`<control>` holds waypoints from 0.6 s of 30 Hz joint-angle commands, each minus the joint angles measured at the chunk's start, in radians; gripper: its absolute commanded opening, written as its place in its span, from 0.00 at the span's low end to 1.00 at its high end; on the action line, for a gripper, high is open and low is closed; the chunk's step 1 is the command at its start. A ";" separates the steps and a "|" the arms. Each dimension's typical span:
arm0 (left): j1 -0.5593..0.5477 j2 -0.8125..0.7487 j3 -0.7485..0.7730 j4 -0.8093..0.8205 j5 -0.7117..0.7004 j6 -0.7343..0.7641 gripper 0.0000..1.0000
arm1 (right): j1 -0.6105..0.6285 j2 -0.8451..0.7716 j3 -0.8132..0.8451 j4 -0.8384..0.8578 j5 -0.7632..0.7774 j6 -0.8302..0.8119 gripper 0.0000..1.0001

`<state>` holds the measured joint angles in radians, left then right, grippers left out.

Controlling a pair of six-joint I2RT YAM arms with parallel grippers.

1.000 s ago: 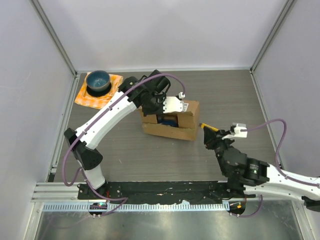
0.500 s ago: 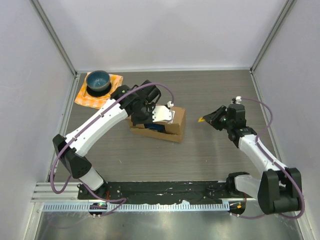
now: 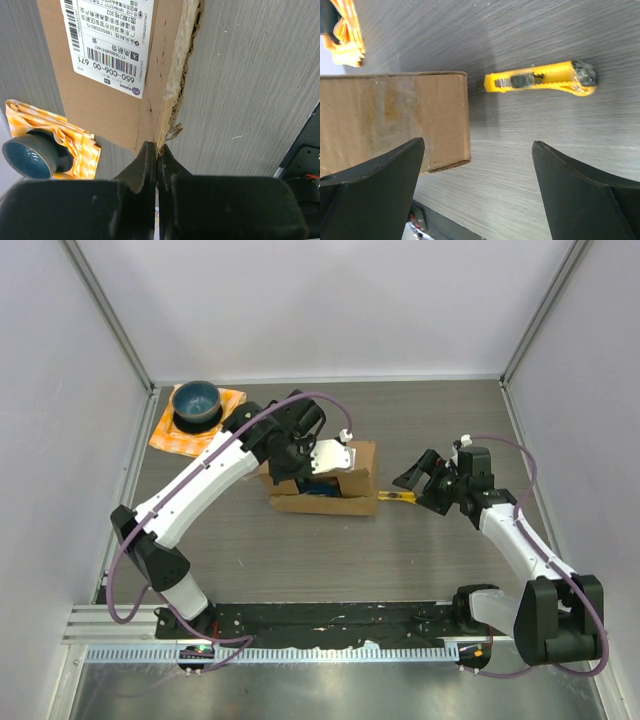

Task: Unpack the express box
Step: Place the knife at the center of the board, then open the express box at the center of the board.

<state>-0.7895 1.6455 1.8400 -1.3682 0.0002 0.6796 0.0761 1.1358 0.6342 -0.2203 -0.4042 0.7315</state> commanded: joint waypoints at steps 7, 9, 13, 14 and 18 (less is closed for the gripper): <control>0.004 0.118 0.125 -0.295 -0.042 -0.034 0.00 | 0.118 -0.444 0.098 -0.272 -0.117 -0.414 0.96; 0.004 0.151 0.122 -0.295 -0.035 -0.048 0.00 | 0.275 -0.455 0.101 -0.286 -0.073 -0.446 0.96; 0.004 0.201 0.111 -0.295 0.026 -0.068 0.00 | 0.600 -0.366 0.116 -0.240 0.143 -0.475 0.96; 0.004 0.200 0.111 -0.296 0.035 -0.069 0.00 | 0.669 -0.332 0.125 -0.229 0.190 -0.510 0.97; 0.004 0.163 0.107 -0.296 0.044 -0.069 0.00 | 1.037 -0.158 0.156 -0.194 0.539 -0.653 0.97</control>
<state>-0.7906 1.8484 1.9461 -1.3476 -0.0257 0.6361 0.8803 0.8394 0.7486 -0.4572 -0.1963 0.2489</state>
